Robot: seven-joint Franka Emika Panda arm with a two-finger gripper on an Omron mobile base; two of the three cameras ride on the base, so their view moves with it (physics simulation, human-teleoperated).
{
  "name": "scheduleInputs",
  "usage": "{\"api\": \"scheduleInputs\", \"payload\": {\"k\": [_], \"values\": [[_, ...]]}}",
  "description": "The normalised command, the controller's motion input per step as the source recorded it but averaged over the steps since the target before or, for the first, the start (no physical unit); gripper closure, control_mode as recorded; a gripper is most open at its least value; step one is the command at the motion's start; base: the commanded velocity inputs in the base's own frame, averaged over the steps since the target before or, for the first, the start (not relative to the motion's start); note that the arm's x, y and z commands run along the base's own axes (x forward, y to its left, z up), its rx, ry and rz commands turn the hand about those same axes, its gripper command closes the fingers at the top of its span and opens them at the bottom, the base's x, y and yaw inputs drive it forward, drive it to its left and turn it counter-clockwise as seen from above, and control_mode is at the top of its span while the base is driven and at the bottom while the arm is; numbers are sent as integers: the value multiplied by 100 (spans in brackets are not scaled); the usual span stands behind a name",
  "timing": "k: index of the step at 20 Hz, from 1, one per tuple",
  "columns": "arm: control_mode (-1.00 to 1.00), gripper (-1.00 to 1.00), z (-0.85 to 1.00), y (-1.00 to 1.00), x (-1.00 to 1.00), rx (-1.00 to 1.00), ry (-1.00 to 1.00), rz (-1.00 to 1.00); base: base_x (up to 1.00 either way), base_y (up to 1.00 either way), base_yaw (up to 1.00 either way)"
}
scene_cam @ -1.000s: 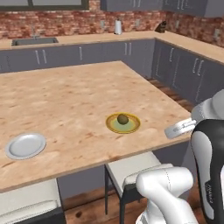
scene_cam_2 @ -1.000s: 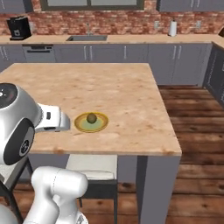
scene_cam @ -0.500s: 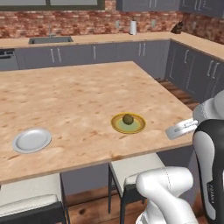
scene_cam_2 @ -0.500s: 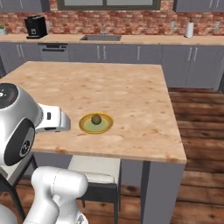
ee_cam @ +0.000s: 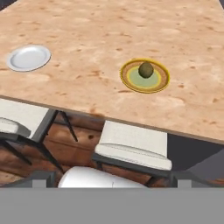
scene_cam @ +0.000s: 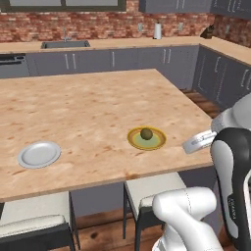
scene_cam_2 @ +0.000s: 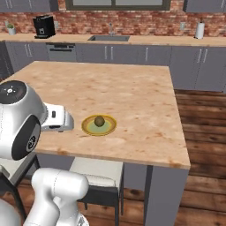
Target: Transport the steak and potato to the fridge. Place the steak on the rack containing meat and place the potato on the rack containing the vegetable, ensuring meats and vegetables are on different racks.
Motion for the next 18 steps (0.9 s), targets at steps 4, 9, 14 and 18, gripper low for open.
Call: {"api": "scheduleInputs", "payload": {"k": [4, 9, 14, 18], "values": [[-100, -100, -43, 0, 96, 0, 18, 0, 0, 0, 0], [-100, -100, -31, 0, 76, 0, 4, -4, 0, 0, 0], [-100, -100, -42, 0, 70, 0, 9, -3, 0, 0, 0], [-100, -100, -43, -1, 76, 0, 12, -2, 0, 0, 0]]}}
